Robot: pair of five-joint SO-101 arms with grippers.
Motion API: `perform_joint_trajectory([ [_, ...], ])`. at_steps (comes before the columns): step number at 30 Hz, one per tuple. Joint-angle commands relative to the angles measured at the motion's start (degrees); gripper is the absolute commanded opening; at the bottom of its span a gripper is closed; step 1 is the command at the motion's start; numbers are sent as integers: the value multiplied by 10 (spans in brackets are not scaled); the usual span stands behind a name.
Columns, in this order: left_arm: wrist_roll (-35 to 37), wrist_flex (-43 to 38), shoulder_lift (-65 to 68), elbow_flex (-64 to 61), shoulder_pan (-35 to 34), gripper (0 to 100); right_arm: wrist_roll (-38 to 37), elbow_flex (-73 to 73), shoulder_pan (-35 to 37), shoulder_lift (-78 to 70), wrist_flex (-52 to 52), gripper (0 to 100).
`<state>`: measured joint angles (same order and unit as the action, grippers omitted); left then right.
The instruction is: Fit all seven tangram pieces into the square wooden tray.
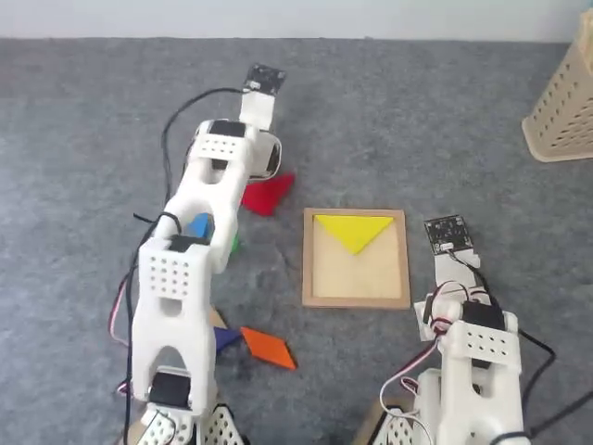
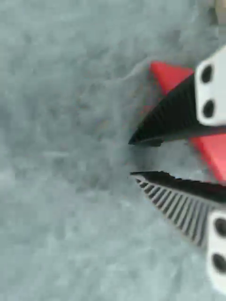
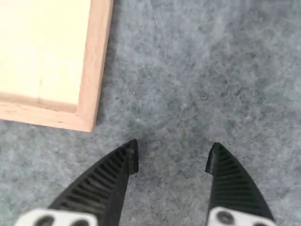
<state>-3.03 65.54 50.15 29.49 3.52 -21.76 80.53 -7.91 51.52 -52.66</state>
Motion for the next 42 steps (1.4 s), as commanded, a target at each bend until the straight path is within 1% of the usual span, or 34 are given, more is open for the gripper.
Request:
perform_joint_trajectory([
  [1, 5, 200, 49, 166, 17, 98, 6, -2, -4, -9, 9, 241],
  [4, -6, 355, 105, 304, 18, 95, 6, -2, -4, -9, 9, 241],
  [5, -13, 355, 120, 324, 20, 92, 6, -2, -4, -9, 9, 241],
  [7, -26, 355, 126, 303, 16, 68, 6, -1, -5, -9, 9, 241],
  [11, -33, 355, 88, 165, 45, 37, 6, 4, -4, -5, 10, 241],
  [13, -48, 353, 47, 72, 64, 34, 6, 4, -4, -5, 10, 241],
  [16, -55, 331, -38, -54, 68, 33, 6, 4, -4, -5, 10, 241],
  [20, -55, 278, -184, -218, 52, 33, 6, 4, -5, -5, 10, 241],
  [25, -67, 215, -390, -407, 48, 33, 6, 4, -5, -5, 10, 241],
  [29, -92, 182, -553, -488, 47, 36, 6, 4, -5, -5, 10, 241],
  [31, -99, 179, -622, -516, 43, 38, 6, 4, -6, -5, 10, 241],
  [33, -123, 177, -681, -545, 39, 64, 6, 4, -6, -5, 10, 241],
  [36, -205, 174, -740, -601, 36, 160, 6, 4, -6, -5, 10, 241],
  [39, -293, 173, -756, -655, 42, 226, 6, 4, -5, -5, 10, 241],
  [42, -360, 143, -739, -684, 38, 277, 6, 4, -5, -5, 10, 241],
])
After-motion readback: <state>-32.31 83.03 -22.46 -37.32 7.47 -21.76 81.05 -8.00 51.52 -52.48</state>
